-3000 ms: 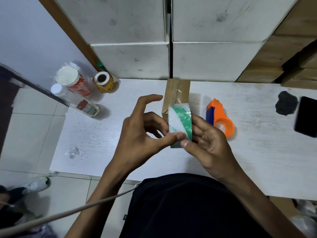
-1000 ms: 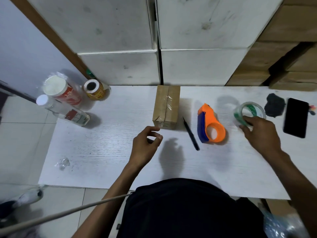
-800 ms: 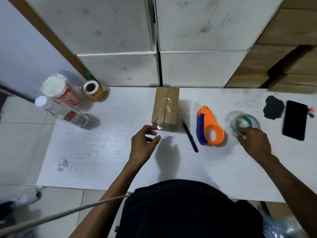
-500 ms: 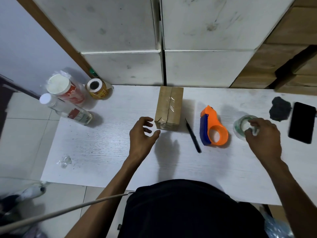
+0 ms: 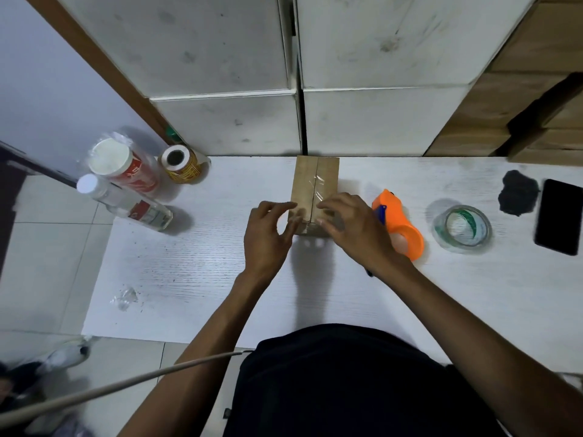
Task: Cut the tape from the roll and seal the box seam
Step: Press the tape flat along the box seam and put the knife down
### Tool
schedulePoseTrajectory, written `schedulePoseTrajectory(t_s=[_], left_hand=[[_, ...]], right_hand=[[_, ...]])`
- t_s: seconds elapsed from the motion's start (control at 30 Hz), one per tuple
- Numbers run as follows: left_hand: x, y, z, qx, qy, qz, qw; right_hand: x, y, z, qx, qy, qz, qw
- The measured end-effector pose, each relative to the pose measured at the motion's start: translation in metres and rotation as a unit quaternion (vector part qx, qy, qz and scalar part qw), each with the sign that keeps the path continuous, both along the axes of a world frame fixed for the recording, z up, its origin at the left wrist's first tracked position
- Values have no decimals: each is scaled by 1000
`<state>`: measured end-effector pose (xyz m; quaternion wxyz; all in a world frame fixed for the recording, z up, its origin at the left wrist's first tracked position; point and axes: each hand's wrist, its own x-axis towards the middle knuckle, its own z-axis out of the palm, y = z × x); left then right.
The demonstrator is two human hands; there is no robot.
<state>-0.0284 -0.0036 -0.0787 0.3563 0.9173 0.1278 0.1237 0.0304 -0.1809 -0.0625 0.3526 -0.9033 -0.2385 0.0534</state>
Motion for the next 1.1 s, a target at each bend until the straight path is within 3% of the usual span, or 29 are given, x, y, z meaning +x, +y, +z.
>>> schedulePoseTrajectory(t_s=[0.17,0.3,0.47,0.73,0.87,0.97,1.1], left_hand=[[16,11,-15,58,-32,-118,991],[17,18,-32,95,-66,-158,981],[12,26,-41,88,-97,-189,973],[17,23,-40,112,-106,-178,972],[25,26,-33,179,-136,-239,945],[27,24,-31,203,-115,-271,934],[26,13,-30,227,-95,-240,939]], right_hand=[[10,10,-10,-73,-70,51,994],[12,5,-18,-161,-180,118,963],[12,4,-28,-176,-252,127,943],[10,5,-39,-173,-273,114,939],[12,6,-40,-155,-282,115,940],[11,4,-42,-138,-293,105,940],[9,4,-47,-123,-290,90,945]])
